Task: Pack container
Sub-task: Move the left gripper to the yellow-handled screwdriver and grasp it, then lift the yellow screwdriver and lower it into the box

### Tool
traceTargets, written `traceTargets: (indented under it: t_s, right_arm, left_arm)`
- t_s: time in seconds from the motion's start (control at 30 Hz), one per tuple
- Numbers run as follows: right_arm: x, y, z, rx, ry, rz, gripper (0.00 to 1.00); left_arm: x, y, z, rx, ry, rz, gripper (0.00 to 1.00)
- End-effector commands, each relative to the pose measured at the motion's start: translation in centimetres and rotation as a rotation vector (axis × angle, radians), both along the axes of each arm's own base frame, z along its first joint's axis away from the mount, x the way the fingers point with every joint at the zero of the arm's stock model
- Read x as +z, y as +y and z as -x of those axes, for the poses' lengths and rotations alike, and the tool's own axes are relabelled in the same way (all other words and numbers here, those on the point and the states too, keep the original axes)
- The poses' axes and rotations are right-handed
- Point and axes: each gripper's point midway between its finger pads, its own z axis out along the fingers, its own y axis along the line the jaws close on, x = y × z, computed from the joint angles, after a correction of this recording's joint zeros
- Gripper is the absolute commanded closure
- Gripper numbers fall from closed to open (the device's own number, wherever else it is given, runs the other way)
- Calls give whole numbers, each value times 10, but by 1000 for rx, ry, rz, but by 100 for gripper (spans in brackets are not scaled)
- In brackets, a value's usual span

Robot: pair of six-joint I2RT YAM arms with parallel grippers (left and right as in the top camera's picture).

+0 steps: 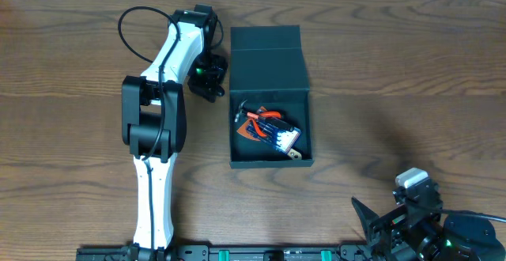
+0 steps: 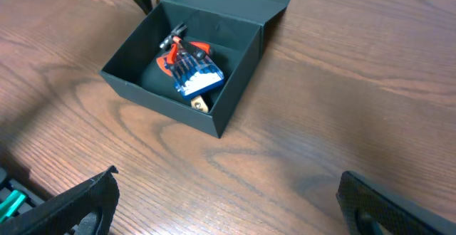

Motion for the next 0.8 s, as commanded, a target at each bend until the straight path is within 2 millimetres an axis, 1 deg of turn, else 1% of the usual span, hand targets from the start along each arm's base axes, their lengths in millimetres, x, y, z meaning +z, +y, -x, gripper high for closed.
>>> traceTargets:
  t_s: [0.0,0.17,0.27,0.3,0.43,0.53,0.63,0.7,0.77]
  right_arm:
    - [0,-1,0,-15,3,-11,1]
    - [0,-1,0,-15,3,-11,1]
    - [0,-1,0,-15,3,-11,1]
    - [0,-1,0,-15,3,-11,1]
    - [0,-1,0,-15,3,-11,1]
    - [0,-1,0,-15,3,-11,1]
    - [0,-1,0,-15,3,-11,1]
    - [0,-1,0,-15,3,-11,1]
    - [0,-1,0,-15,3,-11,1]
  left_arm:
    - [-7,1,-2,-6,4,-6,47]
    - [-8,0,-8,-6,-21,-2,58]
    - [-8,0,-9,-6,-25,-2,59]
    - [-8,0,-9,-6,-25,-2,63]
    - [-8,0,-9,-6,-25,-2,66]
    - [-8,0,-9,-6,-25,-1,70]
    - [-8,0,-9,-6,-25,-1,71]
    - [-8,0,-9,-6,-25,-1,75]
    - [-7,0,-9,-6,-26,0,75]
